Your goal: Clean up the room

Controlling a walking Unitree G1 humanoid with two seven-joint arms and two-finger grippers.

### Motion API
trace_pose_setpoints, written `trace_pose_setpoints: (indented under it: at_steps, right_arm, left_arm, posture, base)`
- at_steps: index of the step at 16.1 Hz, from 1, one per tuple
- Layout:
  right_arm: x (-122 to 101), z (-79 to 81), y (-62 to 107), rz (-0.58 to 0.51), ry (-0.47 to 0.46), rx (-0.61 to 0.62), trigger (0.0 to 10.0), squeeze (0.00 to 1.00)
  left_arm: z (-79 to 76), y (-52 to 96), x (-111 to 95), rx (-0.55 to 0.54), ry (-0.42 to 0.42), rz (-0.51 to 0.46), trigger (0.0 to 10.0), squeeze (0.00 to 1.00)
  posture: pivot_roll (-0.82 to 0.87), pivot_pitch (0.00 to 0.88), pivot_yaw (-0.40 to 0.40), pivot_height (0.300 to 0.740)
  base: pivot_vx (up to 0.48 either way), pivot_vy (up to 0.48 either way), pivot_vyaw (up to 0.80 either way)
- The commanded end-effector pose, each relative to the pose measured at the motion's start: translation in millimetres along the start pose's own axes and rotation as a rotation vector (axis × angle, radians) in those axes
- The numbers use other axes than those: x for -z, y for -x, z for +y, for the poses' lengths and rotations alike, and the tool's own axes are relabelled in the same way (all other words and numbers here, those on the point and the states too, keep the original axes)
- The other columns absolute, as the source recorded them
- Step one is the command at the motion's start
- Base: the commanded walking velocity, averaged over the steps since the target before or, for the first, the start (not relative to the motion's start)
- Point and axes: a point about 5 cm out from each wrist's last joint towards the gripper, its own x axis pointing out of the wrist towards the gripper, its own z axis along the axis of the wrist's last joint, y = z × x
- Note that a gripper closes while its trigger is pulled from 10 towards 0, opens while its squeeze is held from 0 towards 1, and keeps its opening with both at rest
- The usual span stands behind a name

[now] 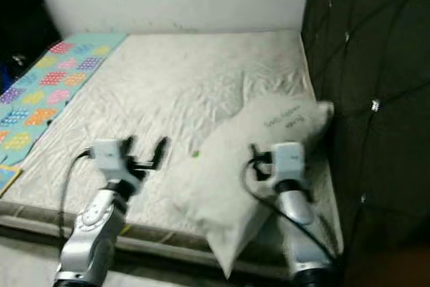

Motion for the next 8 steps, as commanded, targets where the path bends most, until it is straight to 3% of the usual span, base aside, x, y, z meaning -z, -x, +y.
trace_pose_setpoints:
  at_steps: [1, 5, 8]
  right_arm:
    - [-6.4, 15.6, -2.4, -0.031, -0.013, -0.041, 10.0, 0.0]
    - [-4.4, 14.5, -1.8, -0.016, -0.015, -0.035, 10.0, 0.0]
    - [-4.2, 12.9, -2.6, -0.013, -0.009, -0.033, 10.0, 0.0]
  left_arm:
    - [11.3, 3.6, -0.2, -0.042, 0.009, 0.013, 10.0, 0.0]
    - [13.1, 2.9, 1.9, -0.057, 0.008, 0.026, 10.0, 0.0]
    - [13.6, 2.6, 1.7, -0.062, 0.01, 0.027, 10.0, 0.0]
  posture:
    - [-0.24, 0.0, 0.119, 0.74]
    - [-0.24, 0.0, 0.118, 0.74]
    - [-0.24, 0.0, 0.115, 0.74]
  base:
    - [0.0, 0.0, 0.0]
    - [0.0, 0.0, 0.0]
    - [0.0, 0.0, -0.8]
